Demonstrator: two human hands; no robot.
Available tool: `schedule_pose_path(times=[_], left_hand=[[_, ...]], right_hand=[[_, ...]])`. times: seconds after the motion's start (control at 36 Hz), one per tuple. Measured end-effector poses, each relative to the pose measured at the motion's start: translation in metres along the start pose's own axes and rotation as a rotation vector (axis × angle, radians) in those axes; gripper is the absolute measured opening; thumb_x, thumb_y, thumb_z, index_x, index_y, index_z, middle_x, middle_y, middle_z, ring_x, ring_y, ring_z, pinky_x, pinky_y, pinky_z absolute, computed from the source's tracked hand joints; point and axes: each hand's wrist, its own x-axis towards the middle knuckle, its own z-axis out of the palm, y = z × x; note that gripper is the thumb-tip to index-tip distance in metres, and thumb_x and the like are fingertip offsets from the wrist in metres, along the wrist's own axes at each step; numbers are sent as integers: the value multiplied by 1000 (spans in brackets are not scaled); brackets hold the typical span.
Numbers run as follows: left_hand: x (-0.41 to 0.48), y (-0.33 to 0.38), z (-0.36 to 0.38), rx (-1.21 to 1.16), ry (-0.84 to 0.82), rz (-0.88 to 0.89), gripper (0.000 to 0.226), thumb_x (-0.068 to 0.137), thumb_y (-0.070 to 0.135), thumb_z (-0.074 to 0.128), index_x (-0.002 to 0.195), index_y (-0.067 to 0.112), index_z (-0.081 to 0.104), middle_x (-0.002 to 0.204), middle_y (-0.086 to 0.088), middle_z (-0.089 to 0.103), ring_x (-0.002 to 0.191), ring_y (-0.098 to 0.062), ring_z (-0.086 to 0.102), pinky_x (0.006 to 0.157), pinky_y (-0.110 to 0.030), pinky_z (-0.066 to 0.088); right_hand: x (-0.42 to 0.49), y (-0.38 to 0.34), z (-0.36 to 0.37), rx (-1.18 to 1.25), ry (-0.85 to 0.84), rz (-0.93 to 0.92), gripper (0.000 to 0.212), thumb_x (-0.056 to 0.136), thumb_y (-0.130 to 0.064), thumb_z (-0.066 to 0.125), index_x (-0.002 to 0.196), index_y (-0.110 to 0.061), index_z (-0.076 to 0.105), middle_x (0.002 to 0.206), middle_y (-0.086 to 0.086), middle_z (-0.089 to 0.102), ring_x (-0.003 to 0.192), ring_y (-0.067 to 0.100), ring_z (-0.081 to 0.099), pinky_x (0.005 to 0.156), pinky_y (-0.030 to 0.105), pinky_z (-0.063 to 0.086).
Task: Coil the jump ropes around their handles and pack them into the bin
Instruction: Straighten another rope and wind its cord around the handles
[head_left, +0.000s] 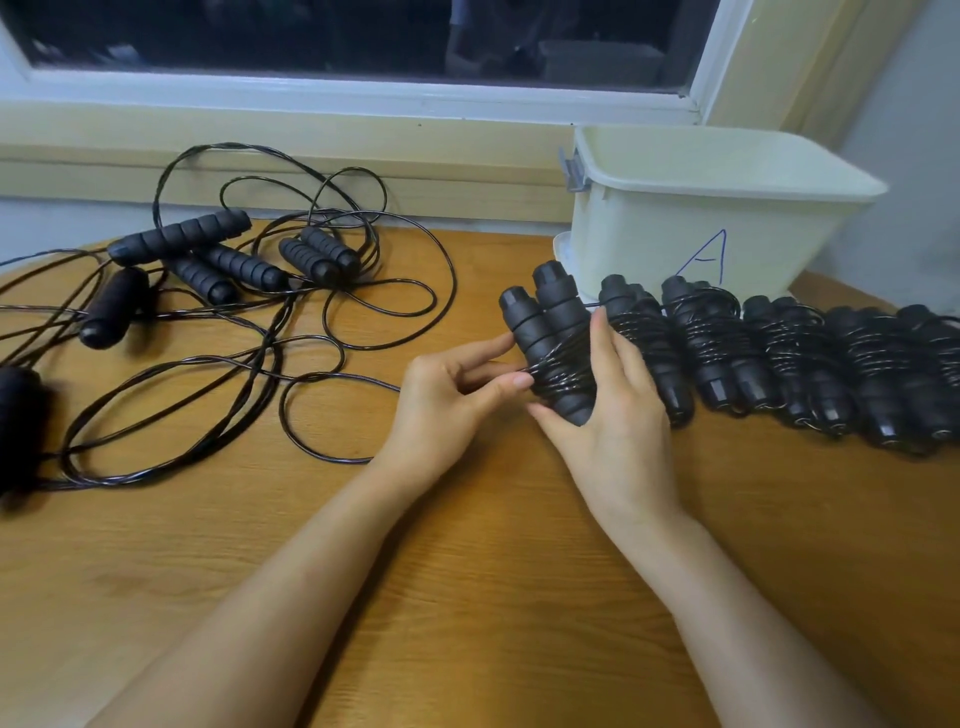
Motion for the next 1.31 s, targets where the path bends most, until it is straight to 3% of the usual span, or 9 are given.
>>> schedule_pose_path(times=[0.25,0.36,0.44,0.67,0.78,0.89,1.03,1.19,1.31], left_hand=[[5,-3,-8,-24,50,102,39,79,15,74,114,29,66,95,3,77,96,-15,72,94,-33,54],[6,-3,-10,-7,54,153,39,83,6,71,115,27,64,89,16,75,90,-4,71,84,-17,52],[6,-3,-11,-108,77,123,34,78,12,73,109,18,64,87,7,75,88,-7,70,84,-20,52],[9,-9,-12,-283,24,-11,54,73,16,77,122,17,52,108,3,69,102,-12,64,94,-31,52],[8,-6,-11,-286,-74,-73,65,79,20,68,139,24,42,123,3,68,118,-9,61,102,-26,48],[8,-4,-8,-298,-139,-107,69,82,20,60,147,16,35,109,19,72,112,3,62,89,-13,48],[6,-2,-7,-260,-170,-130,59,91,21,54,147,12,40,123,6,69,120,-7,60,104,-22,45],[5,0,-5,-288,-155,-146,63,86,24,57,145,12,38,105,13,74,106,0,65,85,-12,48],[5,-4,-4,-306,-130,-193,62,90,24,67,146,13,40,120,-11,68,117,-21,63,100,-35,50]], right_hand=[[-1,-4,-2,326,4,108,92,74,-31,85,150,-11,38,145,1,51,133,7,43,104,-2,22],[0,-4,-2,546,-46,188,91,74,-32,85,151,-19,38,134,-20,52,130,-4,45,109,16,34],[-2,-5,-1,647,-78,229,92,74,-31,86,151,-21,37,123,-31,54,126,-5,50,107,24,40],[-3,-5,2,749,-63,199,91,67,-50,78,146,-22,44,148,-11,44,139,2,39,115,37,37],[-2,-3,1,807,-103,213,85,72,-38,81,147,-18,46,137,-9,52,131,2,48,110,33,42],[-1,-2,0,856,-141,222,70,82,-24,78,145,-23,48,130,-14,62,127,1,52,109,34,42],[0,-1,2,859,-130,218,61,85,-31,72,141,-29,49,136,-6,59,131,11,51,110,44,43],[0,-1,0,798,-192,141,53,92,-29,67,141,-24,49,135,-12,57,130,3,49,111,32,41],[0,1,4,633,-142,74,68,78,-46,73,138,-24,53,137,-5,52,129,10,49,109,32,42]])
